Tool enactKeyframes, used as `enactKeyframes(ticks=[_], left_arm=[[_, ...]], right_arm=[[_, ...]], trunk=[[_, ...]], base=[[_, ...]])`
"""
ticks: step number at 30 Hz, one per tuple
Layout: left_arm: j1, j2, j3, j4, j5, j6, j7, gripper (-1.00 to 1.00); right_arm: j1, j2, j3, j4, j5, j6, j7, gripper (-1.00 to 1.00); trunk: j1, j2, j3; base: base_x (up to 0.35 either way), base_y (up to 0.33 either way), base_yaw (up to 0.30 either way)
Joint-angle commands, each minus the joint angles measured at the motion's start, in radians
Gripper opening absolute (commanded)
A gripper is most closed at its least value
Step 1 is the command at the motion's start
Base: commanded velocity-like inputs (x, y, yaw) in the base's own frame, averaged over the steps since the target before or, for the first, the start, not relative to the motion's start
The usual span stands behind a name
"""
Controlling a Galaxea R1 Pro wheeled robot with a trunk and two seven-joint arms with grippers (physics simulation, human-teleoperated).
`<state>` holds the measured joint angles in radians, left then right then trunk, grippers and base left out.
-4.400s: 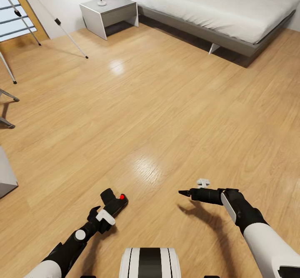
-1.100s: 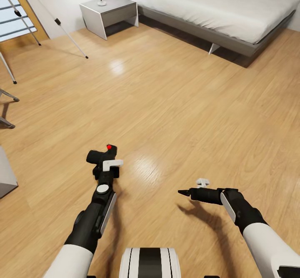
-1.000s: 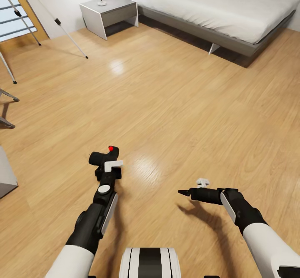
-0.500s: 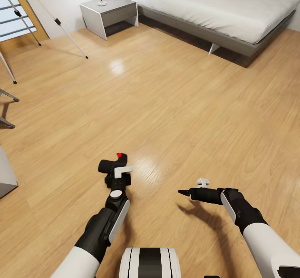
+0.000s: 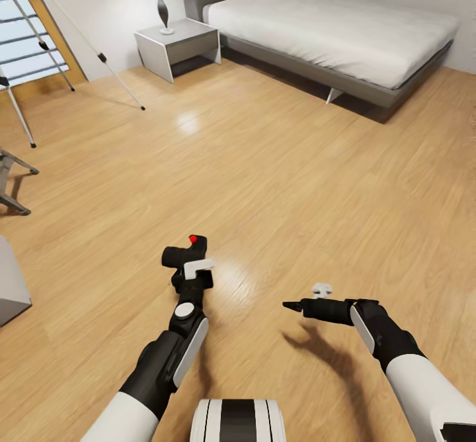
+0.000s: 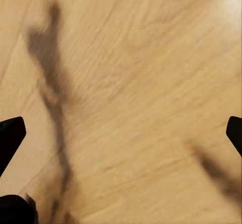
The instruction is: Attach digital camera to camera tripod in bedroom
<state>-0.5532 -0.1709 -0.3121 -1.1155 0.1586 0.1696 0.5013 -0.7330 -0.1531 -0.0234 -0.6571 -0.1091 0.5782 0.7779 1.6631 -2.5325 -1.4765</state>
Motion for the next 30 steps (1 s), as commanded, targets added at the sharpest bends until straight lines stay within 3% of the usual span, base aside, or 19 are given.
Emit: enactKeyframes(ticks=[1, 8, 12, 20, 25, 26, 30], left_arm=[[-0.001, 0.001, -0.002, -0.003, 0.014, 0.004, -0.004, -1.00], [-0.001, 0.007, 0.000, -0.042, 0.124, 0.005, -0.045, -1.00], [-0.001, 0.018, 0.001, -0.064, 0.230, 0.006, -0.047, -1.00], [-0.001, 0.060, 0.002, -0.108, 0.340, 0.008, -0.047, -1.00], [0.007, 0.129, 0.003, -0.216, 0.415, 0.014, -0.050, -1.00], [0.016, 0.168, 0.003, -0.256, 0.464, 0.016, -0.052, -1.00], [0.030, 0.256, 0.003, -0.317, 0.621, 0.017, -0.054, -1.00]], right_arm=[[0.000, 0.000, -0.001, -0.001, -0.007, 0.008, 0.001, 1.00], [0.000, 0.000, -0.001, -0.003, -0.008, 0.008, 0.002, 1.00], [0.000, -0.002, -0.001, -0.006, -0.007, 0.009, 0.004, 1.00], [0.000, -0.005, -0.001, -0.007, -0.008, 0.018, 0.004, 1.00], [0.000, -0.008, 0.000, -0.014, -0.009, 0.023, 0.006, 1.00], [0.000, -0.009, 0.001, -0.017, -0.009, 0.024, 0.006, 1.00], [0.000, -0.009, 0.001, -0.020, -0.009, 0.025, 0.006, 1.00]], trunk=[[-0.001, 0.000, 0.003], [-0.004, 0.002, 0.030], [-0.006, 0.003, 0.046], [-0.009, 0.004, 0.077], [-0.011, 0.006, 0.096], [-0.012, 0.006, 0.100], [-0.014, 0.007, 0.115]], base=[[0.000, 0.000, 0.000], [0.000, 0.000, 0.000], [0.000, 0.000, 0.000], [0.000, 0.000, 0.000], [0.000, 0.000, 0.000], [0.000, 0.000, 0.000], [0.000, 0.000, 0.000]])
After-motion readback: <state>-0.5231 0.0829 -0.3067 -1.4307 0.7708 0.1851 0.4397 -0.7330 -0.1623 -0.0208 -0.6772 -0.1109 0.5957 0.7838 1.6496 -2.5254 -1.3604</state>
